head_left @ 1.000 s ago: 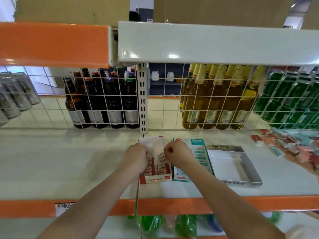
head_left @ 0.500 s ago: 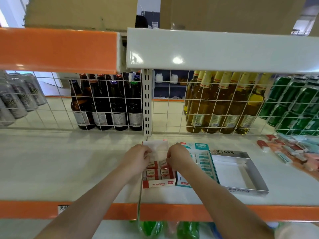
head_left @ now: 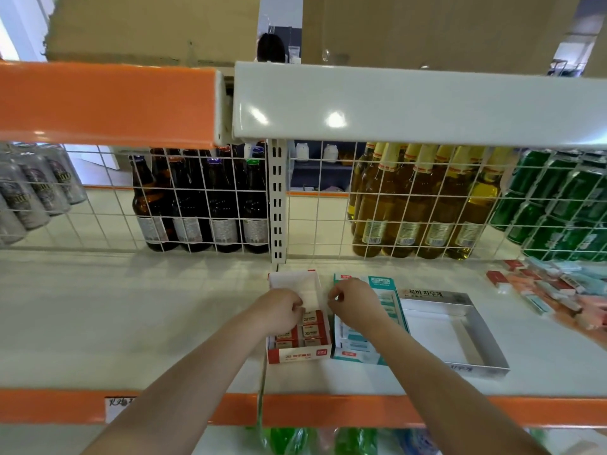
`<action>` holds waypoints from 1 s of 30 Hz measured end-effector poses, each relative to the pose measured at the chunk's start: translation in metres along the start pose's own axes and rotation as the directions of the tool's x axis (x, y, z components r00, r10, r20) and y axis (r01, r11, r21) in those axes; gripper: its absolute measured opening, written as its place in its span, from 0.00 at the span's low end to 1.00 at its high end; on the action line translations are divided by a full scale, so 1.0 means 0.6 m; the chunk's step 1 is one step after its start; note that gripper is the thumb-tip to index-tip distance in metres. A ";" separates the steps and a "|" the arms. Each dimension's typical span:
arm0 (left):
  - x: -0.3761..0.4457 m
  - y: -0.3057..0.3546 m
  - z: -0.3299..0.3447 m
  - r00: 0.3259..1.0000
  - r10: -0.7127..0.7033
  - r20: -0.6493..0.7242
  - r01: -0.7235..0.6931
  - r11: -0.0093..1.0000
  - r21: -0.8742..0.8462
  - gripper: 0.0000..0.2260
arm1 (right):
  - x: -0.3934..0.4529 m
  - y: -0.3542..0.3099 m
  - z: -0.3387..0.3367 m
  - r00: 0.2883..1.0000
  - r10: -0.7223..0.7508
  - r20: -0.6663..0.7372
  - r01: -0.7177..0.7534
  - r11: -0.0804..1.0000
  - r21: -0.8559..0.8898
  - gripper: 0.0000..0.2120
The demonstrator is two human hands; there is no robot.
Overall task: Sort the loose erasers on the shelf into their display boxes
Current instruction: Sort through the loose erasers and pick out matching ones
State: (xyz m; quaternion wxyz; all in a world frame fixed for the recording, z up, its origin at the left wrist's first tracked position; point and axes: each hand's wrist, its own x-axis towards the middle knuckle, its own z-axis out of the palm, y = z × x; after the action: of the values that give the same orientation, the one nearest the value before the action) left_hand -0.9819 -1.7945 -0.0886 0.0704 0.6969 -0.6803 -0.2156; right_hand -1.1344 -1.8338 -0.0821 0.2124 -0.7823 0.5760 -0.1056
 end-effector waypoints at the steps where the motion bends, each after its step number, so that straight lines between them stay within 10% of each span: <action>1: 0.003 0.002 0.003 1.000 -0.007 0.014 0.007 1.000 0.007 0.13 | -0.002 0.003 0.000 1.000 -0.004 0.021 0.003 1.000 0.016 0.11; 18: 0.026 0.009 0.017 0.998 -0.068 -0.010 0.067 0.996 -0.065 0.11 | -0.022 0.051 -0.020 1.000 0.002 0.002 -0.002 0.997 0.078 0.12; 25: 0.036 0.084 0.009 0.943 -0.039 -0.330 -0.036 0.975 -0.219 0.10 | -0.039 0.135 -0.080 0.992 0.099 -0.072 -0.089 0.987 0.134 0.09; 30: 0.056 0.184 0.029 0.947 0.057 -0.318 -0.130 0.968 -0.214 0.11 | -0.058 0.218 -0.120 0.970 0.194 -0.146 -0.182 0.979 0.092 0.12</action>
State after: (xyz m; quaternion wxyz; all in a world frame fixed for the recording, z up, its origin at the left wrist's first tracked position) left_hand -1.0905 -1.8311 -0.0677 0.2672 0.6758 -0.6634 -0.1785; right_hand -1.2867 -1.8485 -0.0747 0.2066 -0.7047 0.6577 -0.1677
